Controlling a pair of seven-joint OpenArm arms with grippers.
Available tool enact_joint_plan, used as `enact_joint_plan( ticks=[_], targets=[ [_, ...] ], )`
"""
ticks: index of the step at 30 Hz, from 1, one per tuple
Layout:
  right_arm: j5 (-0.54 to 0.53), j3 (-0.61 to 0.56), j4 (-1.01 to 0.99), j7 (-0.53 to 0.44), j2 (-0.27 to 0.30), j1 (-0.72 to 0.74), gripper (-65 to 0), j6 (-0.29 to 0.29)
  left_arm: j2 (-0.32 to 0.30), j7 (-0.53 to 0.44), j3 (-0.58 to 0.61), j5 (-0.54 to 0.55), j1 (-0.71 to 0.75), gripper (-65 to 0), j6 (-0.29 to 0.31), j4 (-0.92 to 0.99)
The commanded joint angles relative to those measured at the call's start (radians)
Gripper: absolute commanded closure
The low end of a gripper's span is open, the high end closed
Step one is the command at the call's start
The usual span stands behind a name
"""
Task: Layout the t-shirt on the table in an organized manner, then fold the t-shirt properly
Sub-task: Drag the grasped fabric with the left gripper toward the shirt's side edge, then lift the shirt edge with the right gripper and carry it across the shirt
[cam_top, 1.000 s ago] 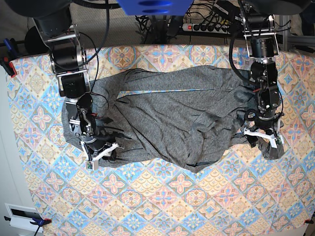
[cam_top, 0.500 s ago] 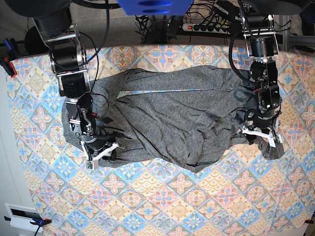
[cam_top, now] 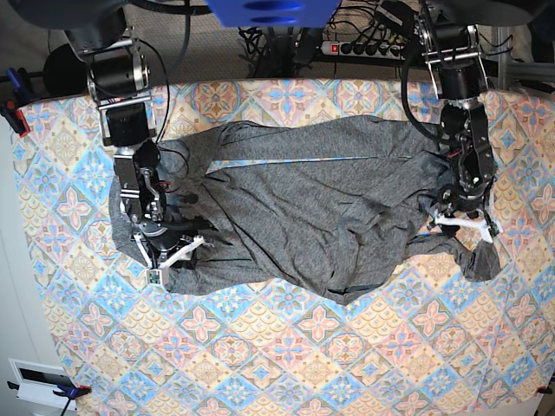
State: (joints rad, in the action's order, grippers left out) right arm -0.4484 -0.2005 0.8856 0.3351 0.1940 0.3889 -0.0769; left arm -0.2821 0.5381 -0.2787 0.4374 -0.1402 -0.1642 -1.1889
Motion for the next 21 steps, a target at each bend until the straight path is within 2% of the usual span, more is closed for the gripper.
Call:
enact_joint_plan(
  ticks=[1, 6, 15, 21],
  targets=[
    [0.004, 0.002, 0.042, 0.049, 0.002, 0.008, -16.3, -0.002, -0.007, -0.002, -0.001, 0.010, -0.023, -38.4, 0.008, 0.014],
    [0.004, 0.009, 0.277, 0.101, 0.002, -0.066, -16.3, -0.002, -0.007, -0.003, -0.001, 0.016, -0.035, -38.4, 0.008, 0.045],
    [0.003, 0.009, 0.607, 0.104, 0.002, -0.206, -16.3, -0.002, -0.006, -0.005, -0.006, 0.019, -0.037, -38.4, 0.010, 0.010],
    [-0.003, 0.005, 0.788, 0.104, 0.002, -0.278, -16.3, -0.002, 0.002, -0.005, -0.007, 0.096, -0.032, -38.4, 0.010, -0.041]
  ],
)
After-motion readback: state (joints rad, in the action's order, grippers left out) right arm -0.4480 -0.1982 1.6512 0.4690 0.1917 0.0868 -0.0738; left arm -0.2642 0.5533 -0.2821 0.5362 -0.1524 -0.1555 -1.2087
